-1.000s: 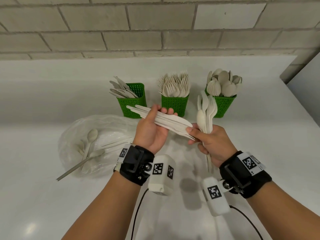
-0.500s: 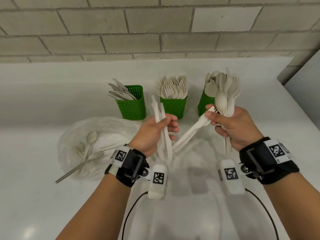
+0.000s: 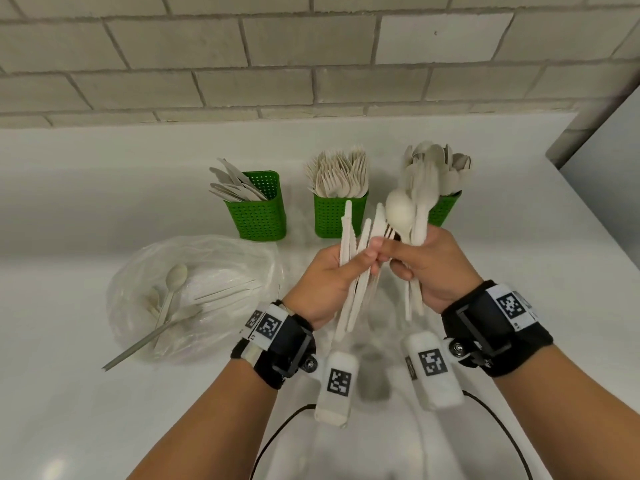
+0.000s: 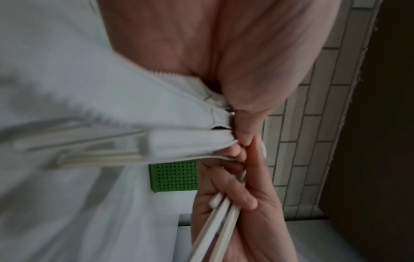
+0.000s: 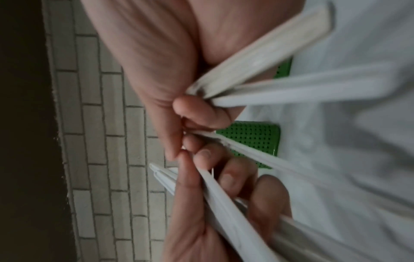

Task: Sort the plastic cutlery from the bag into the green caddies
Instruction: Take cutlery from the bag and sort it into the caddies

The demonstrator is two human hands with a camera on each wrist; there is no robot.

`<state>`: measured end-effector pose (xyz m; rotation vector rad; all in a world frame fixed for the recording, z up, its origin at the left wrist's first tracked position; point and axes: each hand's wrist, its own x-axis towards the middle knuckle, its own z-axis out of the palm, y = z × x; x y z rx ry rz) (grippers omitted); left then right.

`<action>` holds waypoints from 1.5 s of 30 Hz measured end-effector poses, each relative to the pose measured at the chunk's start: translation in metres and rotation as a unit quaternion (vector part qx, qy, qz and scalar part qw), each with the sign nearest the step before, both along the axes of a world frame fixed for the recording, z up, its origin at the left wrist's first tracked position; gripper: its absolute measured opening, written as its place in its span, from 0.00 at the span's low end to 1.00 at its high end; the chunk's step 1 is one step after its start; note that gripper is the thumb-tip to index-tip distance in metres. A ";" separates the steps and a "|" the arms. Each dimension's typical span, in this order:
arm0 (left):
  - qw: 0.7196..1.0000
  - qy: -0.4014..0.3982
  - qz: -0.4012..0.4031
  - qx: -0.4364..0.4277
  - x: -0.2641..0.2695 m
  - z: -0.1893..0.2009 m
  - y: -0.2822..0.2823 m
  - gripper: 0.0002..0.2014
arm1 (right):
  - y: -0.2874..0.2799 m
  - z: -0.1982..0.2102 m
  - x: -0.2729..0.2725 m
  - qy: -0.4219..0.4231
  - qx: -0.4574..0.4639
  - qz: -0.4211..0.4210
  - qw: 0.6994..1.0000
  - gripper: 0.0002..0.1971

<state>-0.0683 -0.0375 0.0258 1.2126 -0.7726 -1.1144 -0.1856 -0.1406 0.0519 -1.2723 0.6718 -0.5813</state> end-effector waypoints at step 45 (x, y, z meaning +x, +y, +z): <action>0.978 0.181 0.047 0.096 0.009 0.002 0.002 0.13 | -0.013 -0.015 -0.013 0.119 -0.393 0.044 0.911 0.07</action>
